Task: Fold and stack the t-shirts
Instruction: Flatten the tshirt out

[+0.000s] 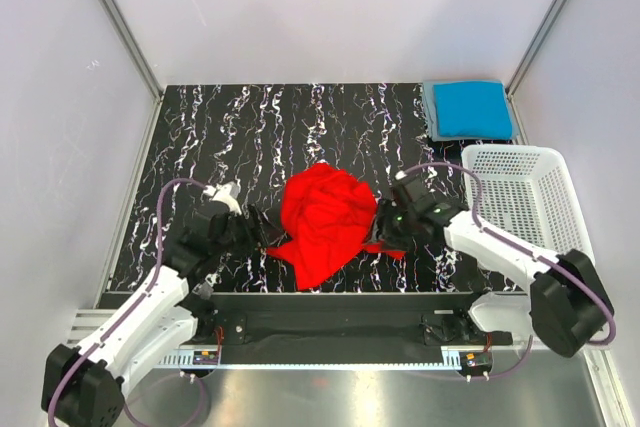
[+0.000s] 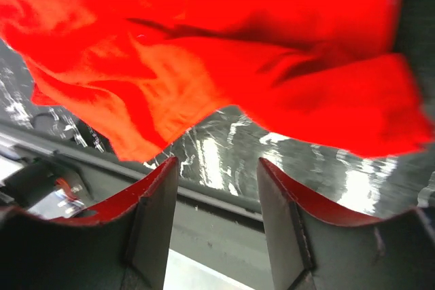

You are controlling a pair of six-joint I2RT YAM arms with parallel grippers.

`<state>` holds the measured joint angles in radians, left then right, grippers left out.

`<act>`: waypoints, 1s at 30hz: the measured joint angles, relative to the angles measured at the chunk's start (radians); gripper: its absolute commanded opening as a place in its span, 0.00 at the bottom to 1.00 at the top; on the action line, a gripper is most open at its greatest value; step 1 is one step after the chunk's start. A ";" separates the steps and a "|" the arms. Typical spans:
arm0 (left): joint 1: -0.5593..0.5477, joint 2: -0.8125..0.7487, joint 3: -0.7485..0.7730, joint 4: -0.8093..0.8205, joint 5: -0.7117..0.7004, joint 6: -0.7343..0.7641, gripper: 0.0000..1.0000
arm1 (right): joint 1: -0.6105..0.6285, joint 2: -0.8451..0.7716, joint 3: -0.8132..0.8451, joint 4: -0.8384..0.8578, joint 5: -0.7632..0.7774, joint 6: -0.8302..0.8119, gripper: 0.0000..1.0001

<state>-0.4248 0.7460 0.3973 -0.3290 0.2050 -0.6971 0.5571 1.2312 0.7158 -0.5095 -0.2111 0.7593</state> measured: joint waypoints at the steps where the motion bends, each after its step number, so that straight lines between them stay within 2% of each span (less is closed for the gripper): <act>1: 0.000 -0.017 -0.007 -0.005 -0.030 -0.014 0.81 | 0.052 0.013 0.007 0.011 0.023 0.020 0.56; 5: 0.011 -0.039 -0.005 -0.037 -0.145 -0.057 0.91 | 0.267 0.072 0.039 0.061 0.138 0.088 0.55; 7: 0.064 -0.042 0.002 -0.055 -0.171 -0.077 0.94 | 0.364 0.131 0.072 0.089 0.180 0.101 0.52; 11: 0.247 -0.043 0.030 -0.073 -0.178 -0.119 0.96 | 0.514 0.248 0.159 0.135 0.261 0.100 0.49; 15: 0.435 -0.010 0.082 -0.073 -0.124 -0.150 0.96 | 0.634 0.397 0.280 0.180 0.299 0.075 0.48; 19: 0.566 0.045 0.102 -0.061 -0.043 -0.150 0.96 | 0.695 0.524 0.381 0.191 0.314 0.053 0.47; 23: 0.589 0.068 0.101 -0.065 0.023 -0.145 0.96 | 0.722 0.606 0.445 0.161 0.334 0.048 0.44; 25: 0.590 0.067 0.100 -0.061 0.046 -0.136 0.96 | 0.727 0.634 0.468 0.126 0.357 0.049 0.38; 28: 0.590 0.068 0.100 -0.052 0.104 -0.087 0.94 | 0.729 0.656 0.504 0.054 0.408 0.055 0.20; 30: 0.590 0.069 0.100 -0.047 0.142 -0.052 0.93 | 0.729 0.657 0.518 -0.009 0.447 0.063 0.19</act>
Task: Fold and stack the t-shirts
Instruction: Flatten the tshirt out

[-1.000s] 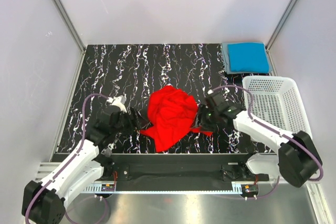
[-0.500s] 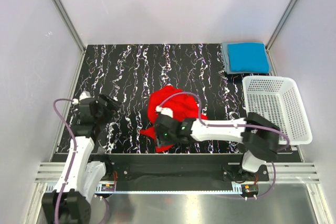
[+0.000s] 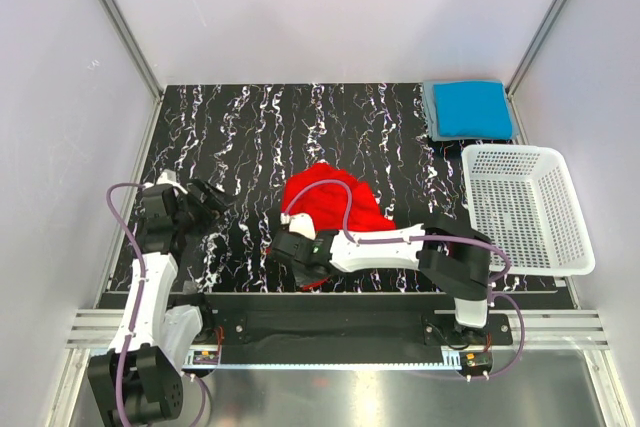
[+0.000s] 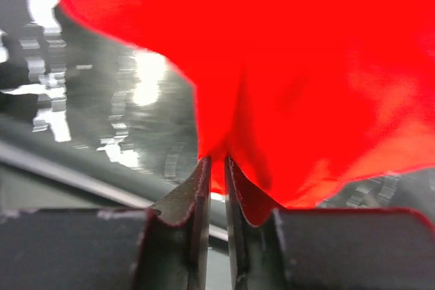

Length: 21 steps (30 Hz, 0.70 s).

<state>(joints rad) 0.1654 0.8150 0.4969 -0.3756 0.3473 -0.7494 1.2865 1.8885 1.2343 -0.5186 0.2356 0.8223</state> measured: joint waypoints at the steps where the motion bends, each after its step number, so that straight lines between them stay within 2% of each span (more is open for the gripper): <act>1: 0.000 0.001 0.000 0.002 0.016 0.013 0.93 | 0.000 0.001 0.003 -0.029 0.019 0.002 0.15; 3: 0.000 0.006 0.000 0.011 0.054 0.045 0.93 | -0.003 0.001 0.004 -0.064 0.047 0.002 0.08; 5: 0.000 0.009 0.000 0.012 0.085 0.062 0.93 | -0.006 0.001 0.003 -0.075 0.062 0.003 0.06; 7: 0.000 0.011 0.000 0.018 0.110 0.071 0.93 | -0.008 -0.001 -0.002 -0.069 0.063 0.003 0.09; 8: 0.000 0.011 -0.002 0.028 0.125 0.072 0.93 | -0.008 -0.005 -0.008 -0.062 0.063 0.003 0.15; 12: 0.000 0.010 -0.035 0.080 0.167 0.069 0.94 | -0.009 -0.034 -0.047 -0.024 0.054 0.005 0.28; 16: 0.000 0.021 -0.060 0.091 0.196 0.065 0.95 | -0.010 -0.049 -0.065 -0.001 0.025 0.002 0.34; 21: 0.000 0.061 -0.061 0.121 0.231 0.059 0.95 | -0.010 -0.048 -0.066 0.017 0.003 0.001 0.36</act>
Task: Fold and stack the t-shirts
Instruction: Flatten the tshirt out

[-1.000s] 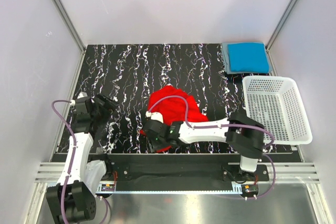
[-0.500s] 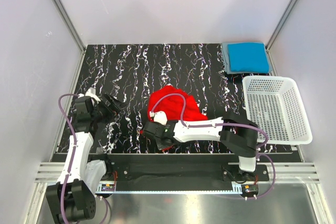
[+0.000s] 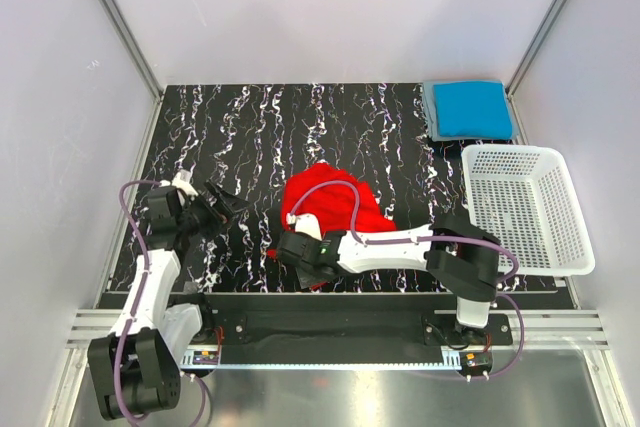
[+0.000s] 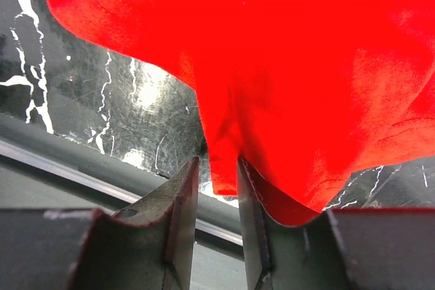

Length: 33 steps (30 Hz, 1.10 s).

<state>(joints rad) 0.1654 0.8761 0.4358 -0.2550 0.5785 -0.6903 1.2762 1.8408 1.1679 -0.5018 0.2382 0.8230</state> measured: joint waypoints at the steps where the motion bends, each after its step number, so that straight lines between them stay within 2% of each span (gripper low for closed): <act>1: 0.000 0.007 -0.001 0.005 0.006 -0.001 0.95 | 0.000 0.004 0.000 0.000 0.000 0.000 0.34; 3: 0.000 0.019 -0.005 0.019 0.019 -0.004 0.95 | 0.000 0.012 0.009 -0.008 0.005 0.001 0.27; 4: 0.000 0.023 -0.005 0.020 0.024 -0.007 0.94 | 0.000 0.018 0.018 -0.020 0.009 0.000 0.15; 6: 0.000 0.027 -0.008 0.029 0.030 -0.014 0.94 | 0.000 0.031 0.032 -0.040 0.025 0.005 0.02; 7: 0.000 0.027 -0.013 0.036 0.031 -0.016 0.93 | 0.000 0.037 0.040 -0.050 0.035 0.010 0.00; 12: -0.033 0.027 -0.041 0.053 0.026 -0.035 0.92 | -0.001 0.031 0.055 -0.143 0.114 0.033 0.00; 15: -0.102 0.014 -0.050 0.048 0.002 -0.044 0.90 | -0.010 -0.038 0.055 -0.240 0.152 0.033 0.00; 20: -0.274 -0.098 -0.053 -0.008 -0.124 -0.048 0.86 | -0.064 -0.343 0.129 -0.350 0.222 0.009 0.00; 25: -0.354 -0.168 -0.080 -0.013 -0.192 -0.063 0.82 | -0.187 -0.579 0.271 -0.367 0.287 -0.052 0.00; 29: -0.398 -0.160 -0.143 0.011 -0.206 -0.091 0.80 | -0.273 -0.625 0.344 -0.424 0.339 -0.101 0.00; 33: -0.484 -0.131 -0.163 0.014 -0.241 -0.109 0.74 | -0.307 -0.624 0.350 -0.473 0.351 -0.130 0.00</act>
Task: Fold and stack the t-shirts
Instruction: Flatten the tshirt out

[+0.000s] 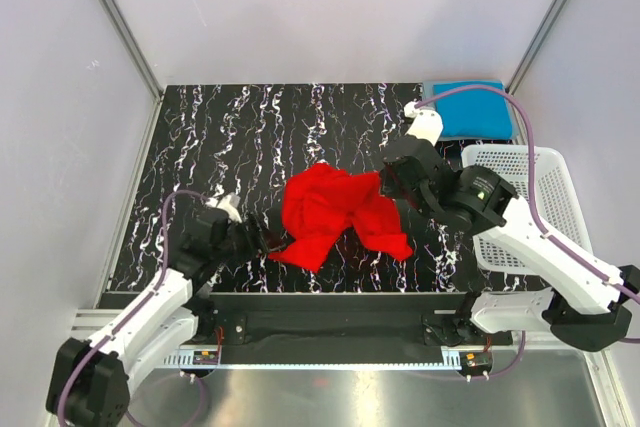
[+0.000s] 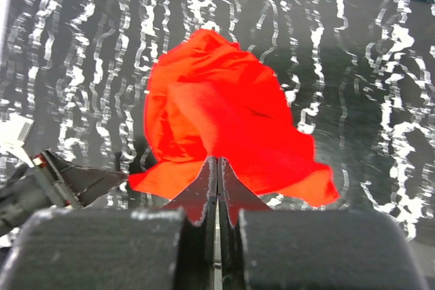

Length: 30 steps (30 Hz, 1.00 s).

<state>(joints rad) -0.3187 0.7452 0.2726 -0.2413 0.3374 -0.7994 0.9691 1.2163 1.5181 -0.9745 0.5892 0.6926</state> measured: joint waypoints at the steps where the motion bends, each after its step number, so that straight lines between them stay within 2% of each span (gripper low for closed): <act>1: -0.037 0.007 0.001 0.006 -0.022 -0.002 0.70 | -0.002 0.000 0.000 -0.011 0.001 -0.005 0.00; 3: -0.117 0.016 0.010 -0.001 -0.071 -0.008 0.64 | -0.004 -0.003 -0.004 -0.018 0.001 -0.008 0.00; 4: -0.160 0.018 0.020 -0.009 -0.104 -0.011 0.55 | -0.004 -0.006 -0.009 -0.018 0.000 -0.008 0.00; 7: -0.299 0.018 0.066 -0.028 -0.217 -0.016 0.47 | -0.004 -0.021 -0.035 -0.019 -0.003 -0.007 0.00; 11: -0.536 0.043 0.147 -0.006 -0.383 0.023 0.47 | -0.004 -0.046 -0.065 -0.018 -0.003 -0.003 0.00; 15: -0.677 0.143 0.176 0.064 -0.481 0.108 0.43 | -0.011 -0.067 -0.084 -0.019 -0.003 0.001 0.00; 18: -0.792 0.274 0.199 0.087 -0.563 0.170 0.43 | -0.020 -0.079 -0.091 -0.018 -0.002 0.002 0.00; 24: -0.921 0.491 0.272 0.098 -0.705 0.252 0.42 | -0.035 -0.128 -0.122 -0.018 -0.002 0.002 0.00; 30: -0.962 0.621 0.348 0.095 -0.793 0.287 0.42 | -0.051 -0.163 -0.149 -0.018 -0.002 0.001 0.00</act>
<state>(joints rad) -1.2812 1.3659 0.6201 -0.1467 -0.4557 -0.5121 0.9184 1.0531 1.3689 -0.9924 0.5877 0.6937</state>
